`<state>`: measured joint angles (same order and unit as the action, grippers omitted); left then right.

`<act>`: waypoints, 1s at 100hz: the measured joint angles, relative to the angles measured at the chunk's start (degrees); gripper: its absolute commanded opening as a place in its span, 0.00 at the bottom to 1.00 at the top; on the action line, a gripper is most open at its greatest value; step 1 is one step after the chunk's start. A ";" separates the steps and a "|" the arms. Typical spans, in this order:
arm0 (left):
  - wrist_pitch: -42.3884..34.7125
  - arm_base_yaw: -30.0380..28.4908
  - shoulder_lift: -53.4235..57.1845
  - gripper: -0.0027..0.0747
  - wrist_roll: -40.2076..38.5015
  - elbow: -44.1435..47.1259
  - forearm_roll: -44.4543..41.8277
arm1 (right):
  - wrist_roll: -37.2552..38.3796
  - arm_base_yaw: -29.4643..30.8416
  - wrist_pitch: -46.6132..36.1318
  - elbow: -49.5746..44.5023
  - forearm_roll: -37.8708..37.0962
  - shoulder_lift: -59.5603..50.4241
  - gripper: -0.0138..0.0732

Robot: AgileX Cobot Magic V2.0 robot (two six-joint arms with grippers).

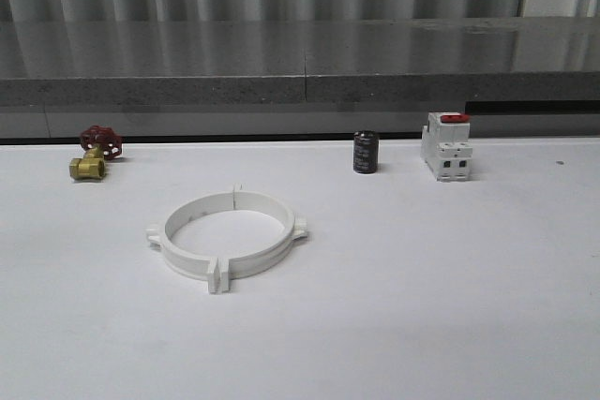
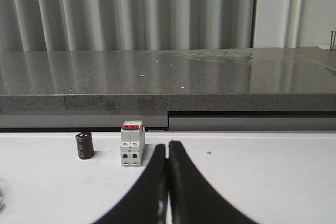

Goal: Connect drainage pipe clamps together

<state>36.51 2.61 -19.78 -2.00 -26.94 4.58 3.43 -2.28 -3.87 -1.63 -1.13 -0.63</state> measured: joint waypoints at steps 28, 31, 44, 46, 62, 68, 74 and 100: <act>0.00 0.00 0.00 0.01 0.00 0.00 0.00 | 0.00 0.00 0.00 0.00 0.00 0.00 0.08; 0.00 0.00 0.00 0.01 0.00 0.00 0.00 | 0.00 0.00 0.00 0.00 0.00 0.00 0.08; 0.00 0.00 0.00 0.01 0.00 0.00 0.00 | 0.00 0.00 0.00 0.00 0.00 0.00 0.08; 0.00 0.00 0.00 0.01 0.00 0.00 0.00 | 0.00 0.00 0.00 0.00 0.00 0.00 0.08; 0.00 0.00 0.00 0.01 0.00 0.00 0.00 | 0.00 0.00 0.00 0.00 0.00 0.00 0.08; 0.00 0.00 0.09 0.01 0.00 0.00 0.00 | 0.00 0.11 0.00 0.00 0.00 0.00 0.08; -1.08 0.00 0.36 0.01 0.00 0.43 -0.12 | 0.00 0.11 0.00 0.00 0.00 0.00 0.08; -21.09 0.00 6.90 0.01 0.00 11.55 -1.71 | 0.00 0.11 0.00 0.00 0.00 0.00 0.08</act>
<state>15.42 2.61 -12.88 -2.00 -15.40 2.87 3.43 -2.17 -3.87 -1.63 -1.13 -0.63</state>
